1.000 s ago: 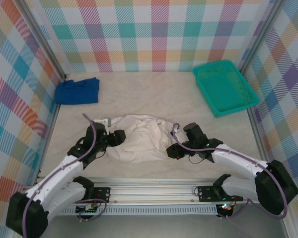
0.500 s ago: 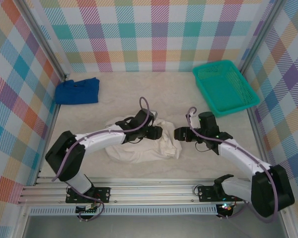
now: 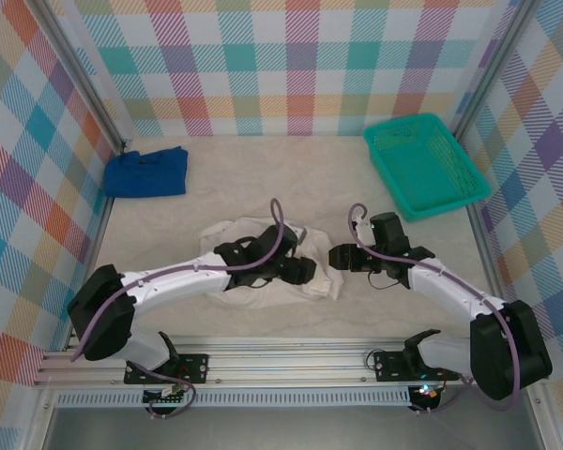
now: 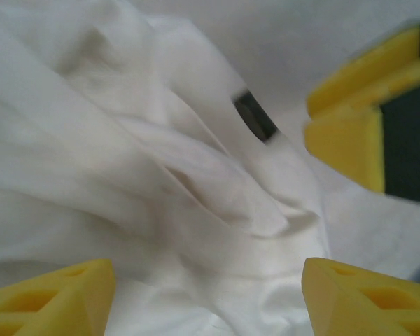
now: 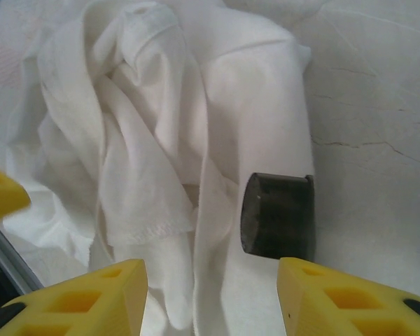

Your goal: Fold the inside-out t-shirt

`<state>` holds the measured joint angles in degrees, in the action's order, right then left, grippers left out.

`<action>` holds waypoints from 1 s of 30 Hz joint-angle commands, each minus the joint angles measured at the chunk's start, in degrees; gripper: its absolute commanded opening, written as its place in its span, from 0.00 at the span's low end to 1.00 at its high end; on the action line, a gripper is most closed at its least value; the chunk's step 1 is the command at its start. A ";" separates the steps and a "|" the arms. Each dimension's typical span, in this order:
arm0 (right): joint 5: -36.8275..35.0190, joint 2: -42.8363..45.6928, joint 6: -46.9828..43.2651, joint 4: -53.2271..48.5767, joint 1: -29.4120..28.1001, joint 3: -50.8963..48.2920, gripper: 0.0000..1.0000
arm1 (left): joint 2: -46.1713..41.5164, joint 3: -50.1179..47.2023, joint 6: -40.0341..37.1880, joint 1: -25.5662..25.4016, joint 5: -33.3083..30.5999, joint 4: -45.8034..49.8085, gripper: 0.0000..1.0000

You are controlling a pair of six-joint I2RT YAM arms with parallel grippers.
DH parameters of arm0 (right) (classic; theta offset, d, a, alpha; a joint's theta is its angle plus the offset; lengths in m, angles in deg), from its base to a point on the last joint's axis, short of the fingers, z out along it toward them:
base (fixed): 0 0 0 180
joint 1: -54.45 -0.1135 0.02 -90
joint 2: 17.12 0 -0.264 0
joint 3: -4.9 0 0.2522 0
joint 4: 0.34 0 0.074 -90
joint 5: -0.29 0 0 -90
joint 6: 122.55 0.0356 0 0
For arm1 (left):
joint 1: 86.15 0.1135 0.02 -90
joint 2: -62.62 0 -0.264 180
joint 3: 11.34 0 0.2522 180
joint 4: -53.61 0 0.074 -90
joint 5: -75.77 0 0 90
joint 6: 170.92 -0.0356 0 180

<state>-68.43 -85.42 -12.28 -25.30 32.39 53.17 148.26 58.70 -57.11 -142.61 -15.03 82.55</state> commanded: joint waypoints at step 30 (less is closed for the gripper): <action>-12.25 -7.93 5.12 29.26 -25.76 2.86 0.68 | -11.55 17.53 3.89 22.29 5.46 -0.35 0.00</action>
<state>-75.69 -87.82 -10.66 -6.50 9.75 52.25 136.92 73.89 -53.28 -120.84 -9.61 81.35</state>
